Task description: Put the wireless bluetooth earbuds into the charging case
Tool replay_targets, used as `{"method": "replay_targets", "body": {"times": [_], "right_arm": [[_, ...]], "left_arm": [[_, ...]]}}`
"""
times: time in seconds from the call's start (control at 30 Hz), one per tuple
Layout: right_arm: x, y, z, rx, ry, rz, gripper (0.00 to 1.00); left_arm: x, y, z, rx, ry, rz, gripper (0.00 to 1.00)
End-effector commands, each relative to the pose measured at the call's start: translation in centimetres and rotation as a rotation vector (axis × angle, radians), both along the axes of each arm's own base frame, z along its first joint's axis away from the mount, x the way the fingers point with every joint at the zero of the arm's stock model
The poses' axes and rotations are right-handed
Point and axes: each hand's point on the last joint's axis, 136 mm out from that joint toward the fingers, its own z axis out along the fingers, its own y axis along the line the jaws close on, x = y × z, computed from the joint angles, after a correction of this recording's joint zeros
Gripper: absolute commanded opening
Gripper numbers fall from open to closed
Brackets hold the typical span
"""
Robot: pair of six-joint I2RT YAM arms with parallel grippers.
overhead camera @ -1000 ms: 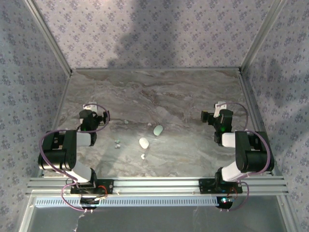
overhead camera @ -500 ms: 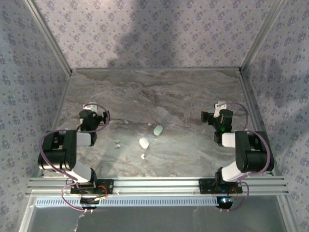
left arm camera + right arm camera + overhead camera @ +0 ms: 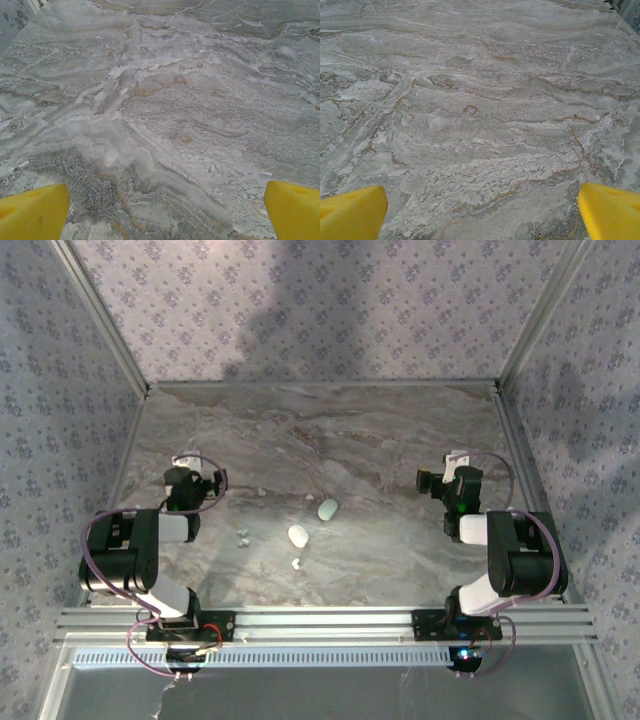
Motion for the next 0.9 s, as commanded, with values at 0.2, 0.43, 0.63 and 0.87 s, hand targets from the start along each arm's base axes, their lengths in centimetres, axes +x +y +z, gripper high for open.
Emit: {"method": "replay_targets", "body": {"times": [0.2,0.43,0.63,0.87], "right_arm": [[1.1,-0.3,2.7,-0.052,-0.007,-0.030,1.00],[-0.3,2.6,7.0,-0.114,-0.052,0.053,1.00],[-2.7,4.0,12.9,-0.002,-0.133,0.043,1.00],[-7.3,4.7,17.4,0.203,-0.120,0.025,1.00]], "left_arm": [[0.2,0.5,3.6,0.068,-0.073,0.057,1.00],[-2.2,-0.6,9.3,0.123,-0.145,0.093,1.00],[-4.0,-4.7,14.6,-0.016,-0.251,-0.012,1.00],[-7.1,-10.2,18.4,-0.251,-0.258,-0.166,1.00]]}}
